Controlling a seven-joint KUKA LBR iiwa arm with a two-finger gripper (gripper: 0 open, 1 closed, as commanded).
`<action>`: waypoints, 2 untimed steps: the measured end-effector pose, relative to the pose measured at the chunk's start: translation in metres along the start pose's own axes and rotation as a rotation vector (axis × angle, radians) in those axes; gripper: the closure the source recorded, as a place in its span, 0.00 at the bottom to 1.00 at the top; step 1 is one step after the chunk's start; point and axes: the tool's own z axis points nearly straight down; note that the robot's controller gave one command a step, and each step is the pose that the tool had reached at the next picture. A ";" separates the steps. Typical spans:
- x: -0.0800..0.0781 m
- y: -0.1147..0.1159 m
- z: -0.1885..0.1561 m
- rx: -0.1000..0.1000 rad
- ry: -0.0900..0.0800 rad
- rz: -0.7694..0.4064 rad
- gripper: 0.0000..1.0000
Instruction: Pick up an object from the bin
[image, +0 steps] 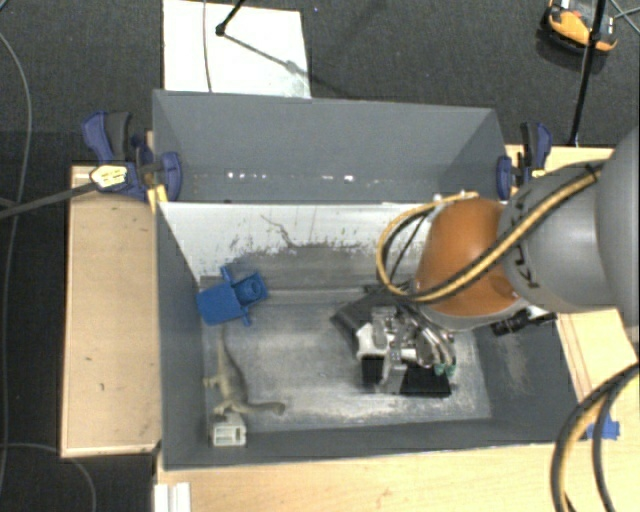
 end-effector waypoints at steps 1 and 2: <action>0.000 0.000 0.000 0.000 0.000 0.000 1.00; 0.000 0.000 -0.002 0.000 0.000 0.000 1.00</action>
Offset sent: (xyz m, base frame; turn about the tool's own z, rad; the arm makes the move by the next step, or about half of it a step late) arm 0.0001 0.0002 0.0134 0.0000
